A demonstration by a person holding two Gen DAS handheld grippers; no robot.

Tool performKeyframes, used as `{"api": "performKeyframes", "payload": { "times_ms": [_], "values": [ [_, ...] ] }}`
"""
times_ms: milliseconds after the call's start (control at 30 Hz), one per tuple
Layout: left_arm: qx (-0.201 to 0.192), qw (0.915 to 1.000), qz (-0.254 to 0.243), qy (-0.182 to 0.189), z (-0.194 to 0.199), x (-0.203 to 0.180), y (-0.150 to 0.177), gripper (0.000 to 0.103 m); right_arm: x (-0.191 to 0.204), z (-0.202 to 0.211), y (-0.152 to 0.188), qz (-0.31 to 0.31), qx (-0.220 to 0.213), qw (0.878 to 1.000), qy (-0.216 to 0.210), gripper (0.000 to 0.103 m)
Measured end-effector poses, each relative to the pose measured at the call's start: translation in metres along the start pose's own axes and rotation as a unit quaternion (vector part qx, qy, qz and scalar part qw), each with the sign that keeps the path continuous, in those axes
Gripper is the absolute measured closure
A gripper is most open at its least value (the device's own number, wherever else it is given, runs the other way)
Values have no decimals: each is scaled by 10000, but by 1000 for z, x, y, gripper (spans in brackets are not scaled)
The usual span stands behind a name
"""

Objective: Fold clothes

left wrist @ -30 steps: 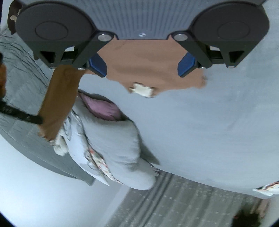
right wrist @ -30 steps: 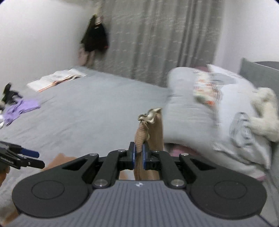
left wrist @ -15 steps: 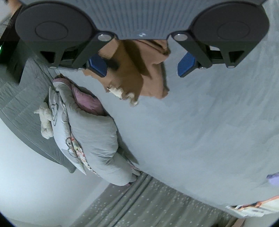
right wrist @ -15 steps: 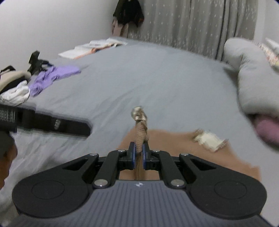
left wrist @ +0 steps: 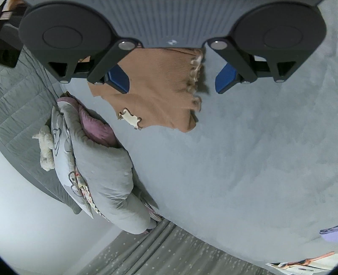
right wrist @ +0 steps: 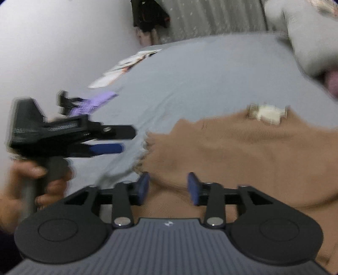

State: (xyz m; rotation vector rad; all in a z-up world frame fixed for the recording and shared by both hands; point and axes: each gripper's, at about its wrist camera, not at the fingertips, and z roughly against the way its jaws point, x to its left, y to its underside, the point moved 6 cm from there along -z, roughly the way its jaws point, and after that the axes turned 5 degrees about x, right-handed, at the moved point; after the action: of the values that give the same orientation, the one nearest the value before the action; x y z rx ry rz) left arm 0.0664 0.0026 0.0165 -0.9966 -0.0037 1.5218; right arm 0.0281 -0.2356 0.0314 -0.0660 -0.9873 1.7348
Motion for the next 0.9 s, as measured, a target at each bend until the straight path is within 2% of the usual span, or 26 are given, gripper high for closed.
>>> {"api": "performKeyframes", "payload": {
  "times_ms": [33,67,133,167,200,300,400,467,567,600,633,667,700,733,800,900],
  "values": [
    [41,10000,-25,-36,-4,-1,1,14,-5,4,1,-31,-31,10000,69,50],
    [73,9999,-24,-85,-6,-1,2,14,-25,15,5,-305,-138,9987,373,50],
    [125,9998,-7,-157,-10,0,4,14,-58,27,11,-990,-333,9923,663,50],
    [176,9997,-9,-161,-12,1,5,14,-89,40,15,-1655,-556,9821,710,50],
    [232,9996,-13,-162,-14,1,7,14,-105,48,18,-1953,-698,9758,686,50],
    [395,9983,-226,-359,-26,-1,13,14,-128,62,26,-2274,-908,9674,641,50],
    [483,9984,-169,-259,-39,-2,14,14,-133,67,29,-2473,-1025,9622,493,50],
    [602,9982,18,-71,-47,-1,16,14,-133,64,29,-2455,-1010,9628,502,50],
    [662,9977,81,-82,-54,0,18,15,-129,62,29,-2400,-977,9648,459,50],
    [651,9978,62,-109,-54,-1,18,20,-132,57,30,-2392,-965,9651,458,50],
    [631,9979,-8,-168,-53,-3,19,34,-134,56,33,-2379,-969,9652,498,50],
    [611,9978,-86,-232,-52,-6,19,41,-135,57,32,-2392,-998,9643,548,51],
    [610,9977,-129,-278,-50,-7,19,55,-140,59,33,-2461,-1063,9615,601,51],
    [628,9965,-358,-418,-49,-12,19,86,-145,61,33,-2604,-1135,9572,555,52],
    [650,9933,-724,-631,-46,-19,19,86,-159,64,35,-2989,-1301,9447,356,54],
    [634,9921,-810,-720,-44,-23,18,87,-173,67,41,-3418,-1436,9285,192,56]
  ]
}}
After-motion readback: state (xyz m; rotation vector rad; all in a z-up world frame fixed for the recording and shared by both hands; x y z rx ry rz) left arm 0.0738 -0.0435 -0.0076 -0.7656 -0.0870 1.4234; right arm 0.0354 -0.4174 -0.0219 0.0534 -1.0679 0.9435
